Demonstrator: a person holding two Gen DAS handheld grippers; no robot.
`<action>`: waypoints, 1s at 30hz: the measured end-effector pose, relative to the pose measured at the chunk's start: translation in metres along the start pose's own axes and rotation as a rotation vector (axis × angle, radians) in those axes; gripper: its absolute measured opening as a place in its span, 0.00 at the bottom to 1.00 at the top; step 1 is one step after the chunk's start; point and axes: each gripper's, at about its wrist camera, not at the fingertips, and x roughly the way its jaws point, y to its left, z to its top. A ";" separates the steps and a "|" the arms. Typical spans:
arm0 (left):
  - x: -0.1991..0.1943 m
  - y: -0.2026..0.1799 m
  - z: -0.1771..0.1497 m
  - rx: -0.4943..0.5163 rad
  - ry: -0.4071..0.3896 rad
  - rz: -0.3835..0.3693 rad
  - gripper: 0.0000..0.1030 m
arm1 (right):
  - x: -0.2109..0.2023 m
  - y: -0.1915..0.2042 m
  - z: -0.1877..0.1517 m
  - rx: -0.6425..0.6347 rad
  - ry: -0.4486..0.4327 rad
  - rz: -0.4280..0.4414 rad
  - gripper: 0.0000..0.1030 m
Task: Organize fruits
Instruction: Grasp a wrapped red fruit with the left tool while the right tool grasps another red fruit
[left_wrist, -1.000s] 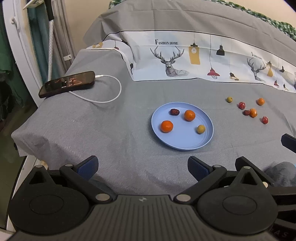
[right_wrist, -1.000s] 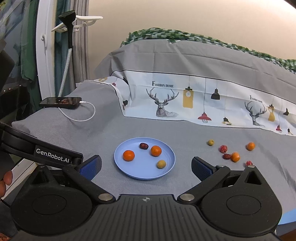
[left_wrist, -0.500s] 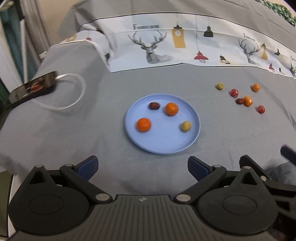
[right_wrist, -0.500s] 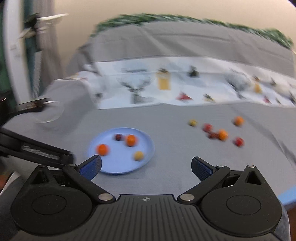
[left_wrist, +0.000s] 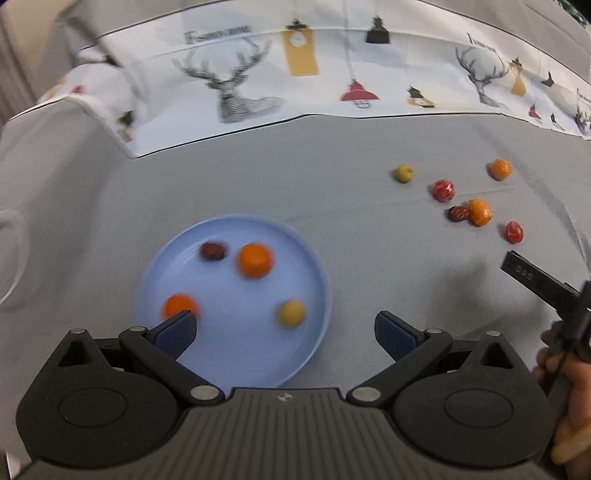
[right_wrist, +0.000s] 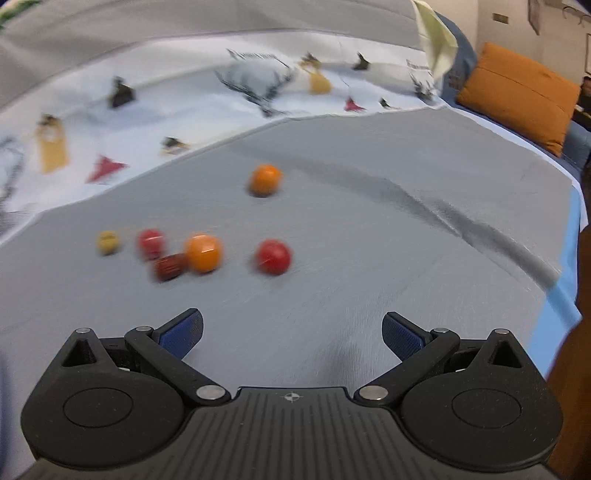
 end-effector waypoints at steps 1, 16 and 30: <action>0.007 -0.008 0.007 0.010 -0.001 -0.004 1.00 | 0.013 -0.001 0.003 0.014 0.006 -0.009 0.99; 0.138 -0.155 0.126 0.094 -0.027 -0.097 1.00 | 0.072 -0.009 0.030 0.048 -0.046 -0.067 0.47; 0.181 -0.175 0.135 0.099 0.009 -0.096 0.99 | 0.073 -0.008 0.025 0.052 -0.061 -0.160 0.49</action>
